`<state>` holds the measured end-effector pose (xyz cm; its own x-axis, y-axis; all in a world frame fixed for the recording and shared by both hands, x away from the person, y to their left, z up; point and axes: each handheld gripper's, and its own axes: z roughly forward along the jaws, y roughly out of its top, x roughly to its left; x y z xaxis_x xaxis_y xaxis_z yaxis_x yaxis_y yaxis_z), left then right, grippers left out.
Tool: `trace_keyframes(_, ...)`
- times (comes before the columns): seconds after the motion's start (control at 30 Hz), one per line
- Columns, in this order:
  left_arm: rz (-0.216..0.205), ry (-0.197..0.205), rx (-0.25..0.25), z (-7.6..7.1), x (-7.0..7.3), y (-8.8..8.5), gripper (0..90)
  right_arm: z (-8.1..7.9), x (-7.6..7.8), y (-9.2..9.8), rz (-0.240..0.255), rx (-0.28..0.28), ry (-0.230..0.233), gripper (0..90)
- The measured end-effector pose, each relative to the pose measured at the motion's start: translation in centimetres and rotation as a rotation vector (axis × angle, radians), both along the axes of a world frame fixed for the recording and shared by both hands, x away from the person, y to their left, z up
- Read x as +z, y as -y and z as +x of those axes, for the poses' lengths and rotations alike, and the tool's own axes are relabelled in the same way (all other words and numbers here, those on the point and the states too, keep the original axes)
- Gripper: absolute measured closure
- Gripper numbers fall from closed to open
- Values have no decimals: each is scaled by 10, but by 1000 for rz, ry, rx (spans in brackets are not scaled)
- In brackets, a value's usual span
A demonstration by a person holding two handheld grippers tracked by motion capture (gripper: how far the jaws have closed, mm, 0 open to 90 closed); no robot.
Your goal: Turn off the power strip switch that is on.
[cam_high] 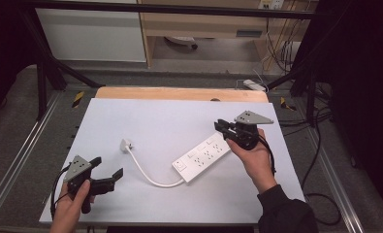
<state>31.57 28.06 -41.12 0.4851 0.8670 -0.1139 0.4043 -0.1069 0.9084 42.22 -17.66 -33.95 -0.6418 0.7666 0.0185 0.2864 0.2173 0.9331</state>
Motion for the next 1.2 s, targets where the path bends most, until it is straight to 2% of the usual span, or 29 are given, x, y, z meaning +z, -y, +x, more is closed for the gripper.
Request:
trace_keyframes(0.37, 0, 1, -1, 0, 0, 0, 55, 5, -4, -7, -17, 26, -14, 898)
trace_keyframes(0.87, 2, 2, -4, 0, 0, 0, 55, 17, -21, -22, -72, 41, -90, 900)
trace_keyframes(1.2, 2, 3, -4, 0, 0, 0, 55, 22, -34, -28, -105, 52, -124, 900)
